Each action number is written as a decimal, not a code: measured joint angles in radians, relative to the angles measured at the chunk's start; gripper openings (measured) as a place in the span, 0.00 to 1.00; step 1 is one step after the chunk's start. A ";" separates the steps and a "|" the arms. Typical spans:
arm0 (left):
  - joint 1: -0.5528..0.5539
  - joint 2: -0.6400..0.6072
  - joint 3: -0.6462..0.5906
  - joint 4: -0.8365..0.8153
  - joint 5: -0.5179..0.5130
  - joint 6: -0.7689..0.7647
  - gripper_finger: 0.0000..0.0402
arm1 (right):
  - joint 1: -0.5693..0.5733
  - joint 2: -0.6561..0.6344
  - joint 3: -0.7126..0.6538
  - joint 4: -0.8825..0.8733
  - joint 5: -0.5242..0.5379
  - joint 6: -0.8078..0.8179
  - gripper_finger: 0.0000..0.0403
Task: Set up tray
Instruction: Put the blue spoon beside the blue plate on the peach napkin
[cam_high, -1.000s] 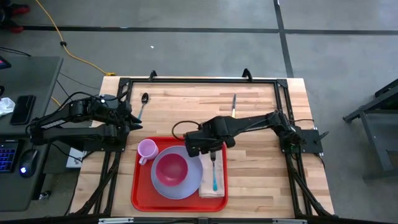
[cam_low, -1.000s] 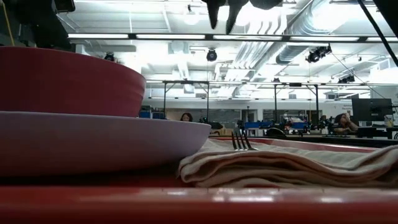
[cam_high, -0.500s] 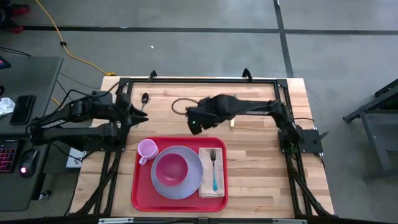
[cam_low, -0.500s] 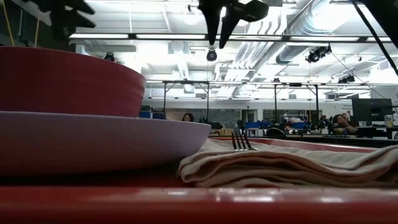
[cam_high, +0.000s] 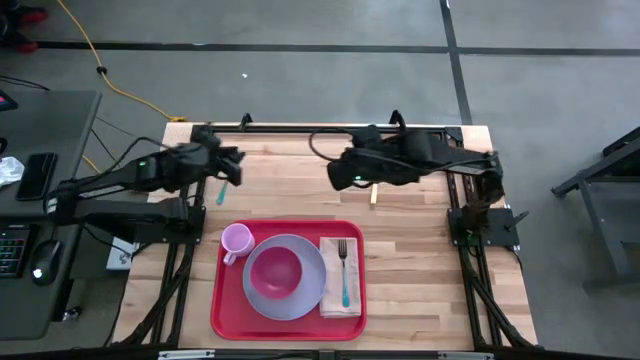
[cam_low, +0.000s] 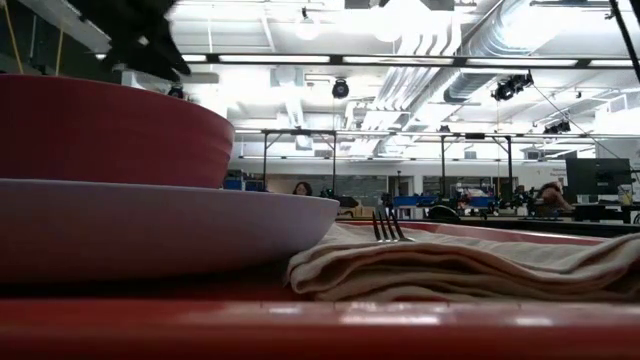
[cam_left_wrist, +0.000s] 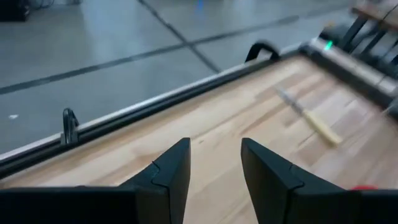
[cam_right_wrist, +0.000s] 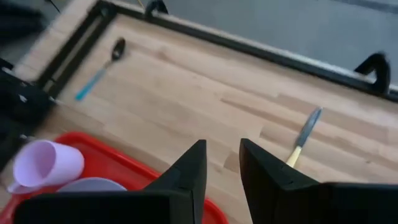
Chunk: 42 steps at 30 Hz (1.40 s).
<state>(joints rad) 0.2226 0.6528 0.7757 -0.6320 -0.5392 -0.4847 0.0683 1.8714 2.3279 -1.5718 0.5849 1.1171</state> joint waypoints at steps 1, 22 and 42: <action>0.000 0.040 0.009 0.000 0.000 0.000 0.44 | 0.007 -0.014 0.000 0.000 0.013 0.000 0.18; 0.400 0.672 0.499 -0.662 0.273 0.025 0.43 | 0.101 -0.108 -0.006 0.002 0.153 -0.121 0.18; 0.569 0.663 0.229 -0.480 0.393 0.053 0.44 | 0.061 -0.566 -0.809 0.111 0.002 0.183 0.18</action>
<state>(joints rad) 0.7921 1.3159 1.0044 -1.1124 -0.1460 -0.4313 0.1292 1.3053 1.5186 -1.4608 0.5865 1.2998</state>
